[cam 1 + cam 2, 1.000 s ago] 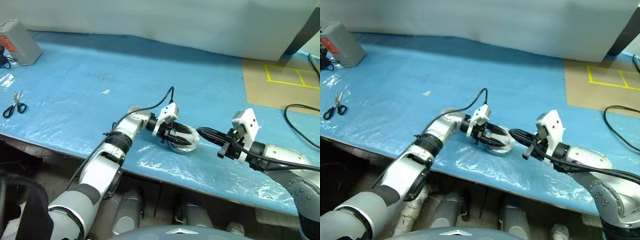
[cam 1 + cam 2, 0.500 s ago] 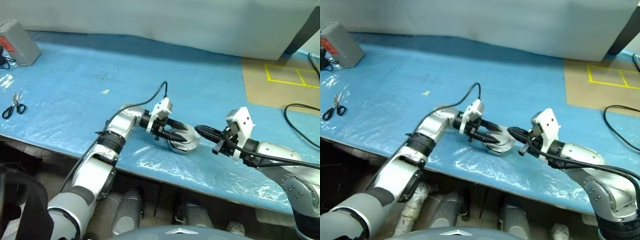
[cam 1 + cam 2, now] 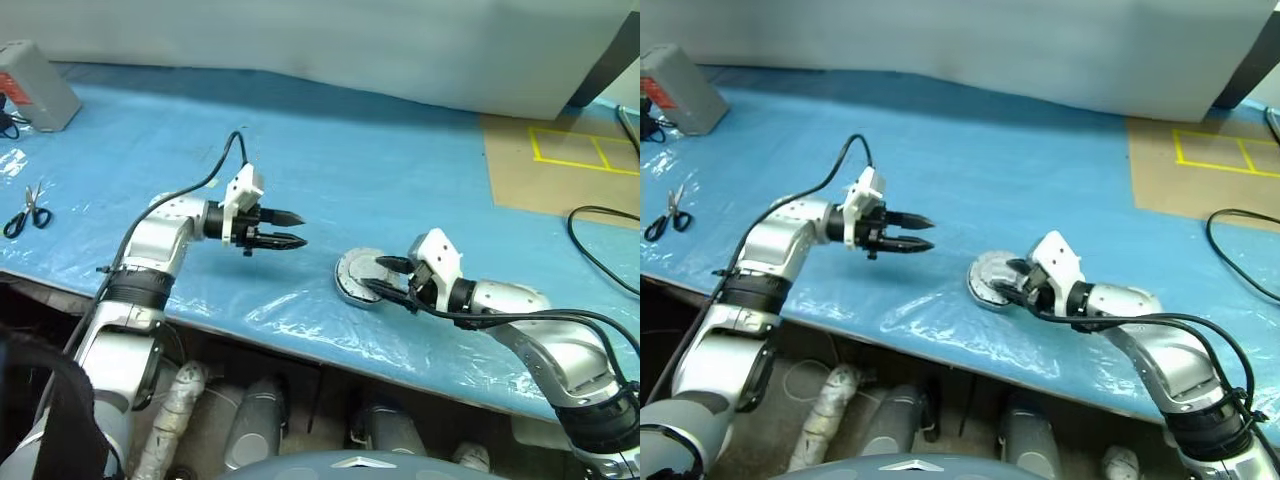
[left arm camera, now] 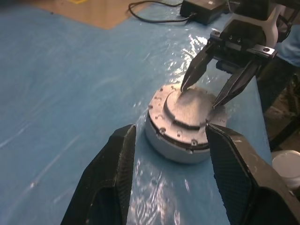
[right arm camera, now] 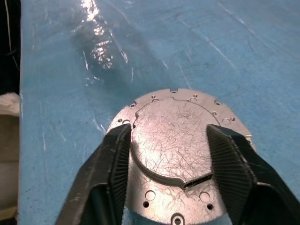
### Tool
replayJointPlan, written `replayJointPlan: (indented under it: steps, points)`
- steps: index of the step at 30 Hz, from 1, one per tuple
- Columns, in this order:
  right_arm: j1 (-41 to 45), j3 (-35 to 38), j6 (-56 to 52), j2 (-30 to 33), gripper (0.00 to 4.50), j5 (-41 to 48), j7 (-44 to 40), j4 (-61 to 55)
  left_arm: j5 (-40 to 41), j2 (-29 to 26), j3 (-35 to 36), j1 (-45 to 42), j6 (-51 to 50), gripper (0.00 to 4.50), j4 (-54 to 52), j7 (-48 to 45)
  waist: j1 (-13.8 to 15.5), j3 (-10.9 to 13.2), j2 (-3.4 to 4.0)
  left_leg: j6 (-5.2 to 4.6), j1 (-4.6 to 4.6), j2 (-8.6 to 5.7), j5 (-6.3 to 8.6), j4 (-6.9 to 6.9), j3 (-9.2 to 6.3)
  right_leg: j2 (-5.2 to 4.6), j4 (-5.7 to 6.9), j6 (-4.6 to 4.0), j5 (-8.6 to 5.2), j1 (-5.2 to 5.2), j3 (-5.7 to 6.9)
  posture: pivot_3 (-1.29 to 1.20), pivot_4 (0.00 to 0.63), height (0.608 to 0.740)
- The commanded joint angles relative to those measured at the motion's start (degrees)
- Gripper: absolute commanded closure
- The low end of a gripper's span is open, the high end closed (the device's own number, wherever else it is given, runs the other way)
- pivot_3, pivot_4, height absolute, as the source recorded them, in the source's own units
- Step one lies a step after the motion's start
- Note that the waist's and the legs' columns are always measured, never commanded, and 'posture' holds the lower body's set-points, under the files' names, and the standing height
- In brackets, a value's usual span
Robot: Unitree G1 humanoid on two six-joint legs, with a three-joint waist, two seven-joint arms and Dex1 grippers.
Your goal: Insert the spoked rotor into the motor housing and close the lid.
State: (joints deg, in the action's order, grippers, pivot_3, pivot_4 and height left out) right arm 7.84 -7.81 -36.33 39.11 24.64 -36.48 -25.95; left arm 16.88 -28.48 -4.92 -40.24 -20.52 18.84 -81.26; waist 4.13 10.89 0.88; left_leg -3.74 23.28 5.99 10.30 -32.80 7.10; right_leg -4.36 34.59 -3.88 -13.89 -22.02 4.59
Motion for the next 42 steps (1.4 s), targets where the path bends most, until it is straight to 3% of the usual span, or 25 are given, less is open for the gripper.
replayJointPlan:
  steps: [1, 3, 13, 16, 19, 25, 32, 38, 42]
  points:
    - [1.30, 0.18, 2.53, -0.56, 0.58, -0.91, -2.14, 0.99, 1.79, -1.97, 1.61, 2.39, 0.08, 2.00, -6.70, 1.47, -0.08, 0.00, 0.00, -0.01, -0.01, 0.00, 0.00, -0.01, 0.00, 0.00, 0.02, 0.00, 0.00, 0.01, 0.00, 0.00, 0.150, 0.740]
    - [2.09, -0.76, 3.18, -0.89, 0.04, -2.15, -2.93, 2.36, 2.42, -2.31, 2.41, 3.87, -0.90, 2.00, -7.52, 3.51, -0.22, -0.01, 0.01, 0.00, -0.08, 0.00, 0.00, -0.02, 0.01, 0.00, 0.05, 0.00, 0.00, 0.04, -0.01, 0.00, 0.150, 0.740]
    - [4.29, -4.09, 5.38, -2.84, 0.04, -7.03, -5.22, 7.44, 3.63, -4.20, 7.51, 6.79, -4.28, 2.00, -1.29, 12.44, -0.33, -0.01, 0.01, 0.05, -0.16, 0.01, -0.04, -0.07, 0.01, 0.01, 0.19, -0.02, 0.00, 0.04, -0.03, 0.00, 0.150, 0.740]
    - [4.28, -4.63, 5.96, -3.06, 0.59, -8.16, -5.70, 7.76, 4.68, -5.46, 9.76, 7.61, -5.82, 2.00, 0.26, 13.59, -0.34, -0.02, -0.01, 0.05, -0.15, 0.01, -0.04, -0.12, 0.01, 0.01, 0.21, -0.02, 0.01, 0.04, -0.03, 0.00, 0.150, 0.740]
    - [4.10, -4.11, 5.58, -3.19, 1.50, -7.95, -6.12, 6.88, 7.62, -7.32, 12.34, 9.56, -10.01, 2.00, -0.88, 13.55, -0.37, -0.03, -0.02, 0.04, -0.14, 0.01, -0.04, -0.13, 0.01, 0.01, 0.21, -0.02, 0.01, 0.04, -0.03, 0.00, 0.150, 0.740]
    - [6.69, -2.76, 2.87, -5.77, 1.53, -6.83, -4.85, 8.26, 9.47, -12.28, 9.53, 20.72, -11.95, 2.00, -14.45, 8.44, -0.87, -0.03, -0.03, 0.05, -0.16, 0.01, -0.02, -0.11, 0.01, 0.01, 0.20, -0.03, 0.00, 0.04, -0.06, 0.00, 0.150, 0.740]
    - [9.22, -5.74, 1.51, -6.66, 1.53, -9.87, -5.12, 10.60, 10.40, -9.59, 5.21, 26.67, -12.23, 2.00, -27.42, 11.74, -0.86, -0.02, -0.03, 0.33, -0.43, 0.06, 0.00, -0.13, 0.04, 0.02, 0.28, -0.10, 0.04, 0.37, -0.05, 0.00, 0.150, 0.740]
    - [6.71, -8.15, 6.12, -5.11, 1.53, -14.56, -5.95, 14.12, 11.56, -8.42, 5.82, 24.29, -13.45, 2.00, -27.44, 14.60, -0.90, -0.02, -0.04, 0.39, -1.19, 0.06, -0.02, 0.05, 0.08, 0.04, 0.17, -0.08, 0.02, 1.01, -0.08, 0.00, 0.150, 0.740]
    - [6.14, -6.30, 5.37, -6.10, 1.53, -13.02, -5.78, 13.66, 10.13, -13.74, 7.17, 22.39, -10.80, 2.00, -20.22, 10.50, -0.93, -0.03, -0.05, 0.39, -1.34, 0.06, -0.03, 0.07, 0.08, 0.06, 0.14, -0.06, 0.00, 1.15, -0.11, 0.00, 0.150, 0.740]
